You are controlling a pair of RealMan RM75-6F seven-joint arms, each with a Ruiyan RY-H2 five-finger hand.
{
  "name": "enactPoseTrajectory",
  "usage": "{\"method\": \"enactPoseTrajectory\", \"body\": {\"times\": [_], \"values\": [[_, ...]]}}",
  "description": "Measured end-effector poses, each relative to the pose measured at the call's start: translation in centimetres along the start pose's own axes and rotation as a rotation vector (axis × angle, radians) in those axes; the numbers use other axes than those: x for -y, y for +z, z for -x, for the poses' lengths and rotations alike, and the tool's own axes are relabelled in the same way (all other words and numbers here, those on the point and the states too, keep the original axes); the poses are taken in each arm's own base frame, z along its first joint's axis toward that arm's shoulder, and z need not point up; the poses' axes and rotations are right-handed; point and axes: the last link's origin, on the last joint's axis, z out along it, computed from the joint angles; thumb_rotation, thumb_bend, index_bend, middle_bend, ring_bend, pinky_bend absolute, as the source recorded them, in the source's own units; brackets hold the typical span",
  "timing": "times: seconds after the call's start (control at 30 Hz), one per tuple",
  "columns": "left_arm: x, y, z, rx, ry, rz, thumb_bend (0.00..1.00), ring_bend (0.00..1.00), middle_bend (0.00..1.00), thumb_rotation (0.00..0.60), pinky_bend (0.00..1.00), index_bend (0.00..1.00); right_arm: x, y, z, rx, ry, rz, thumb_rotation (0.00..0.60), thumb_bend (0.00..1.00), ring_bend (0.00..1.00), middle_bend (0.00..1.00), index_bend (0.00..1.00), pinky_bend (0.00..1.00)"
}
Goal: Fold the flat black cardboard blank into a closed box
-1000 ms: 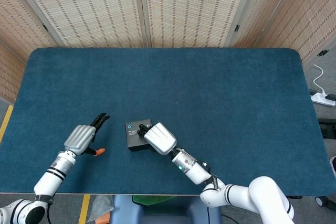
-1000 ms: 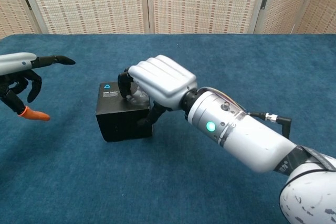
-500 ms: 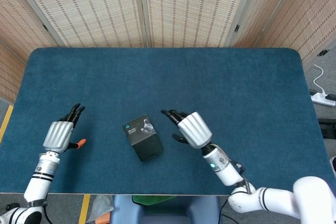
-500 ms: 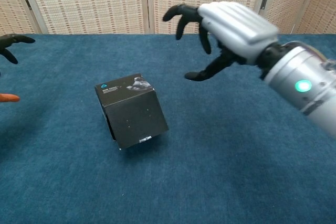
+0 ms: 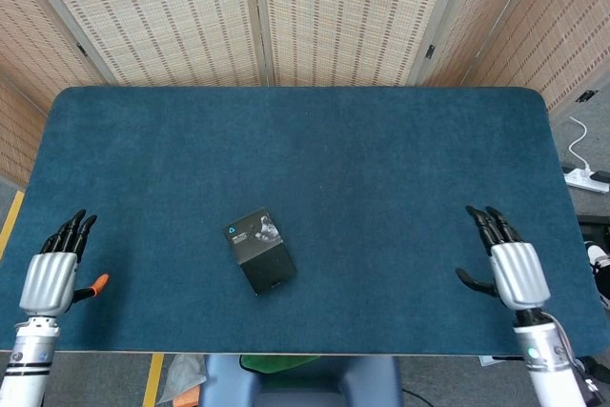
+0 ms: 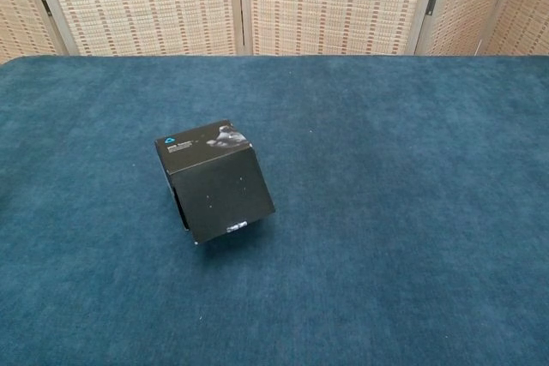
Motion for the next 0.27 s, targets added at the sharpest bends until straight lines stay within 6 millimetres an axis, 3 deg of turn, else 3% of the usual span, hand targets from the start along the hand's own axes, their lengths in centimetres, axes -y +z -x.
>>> {"method": "enactPoseTrajectory", "body": {"times": [0.27], "values": [[0.0, -3.9, -0.4, -0.004, -0.021, 0.010, 0.20, 0.10, 0.09, 0.600, 0.21, 0.05, -3.8, -5.4, -0.6, -0.038, 0.056, 0.088, 0.600, 0.17, 0.02, 0.11, 0.03, 0.21]]}}
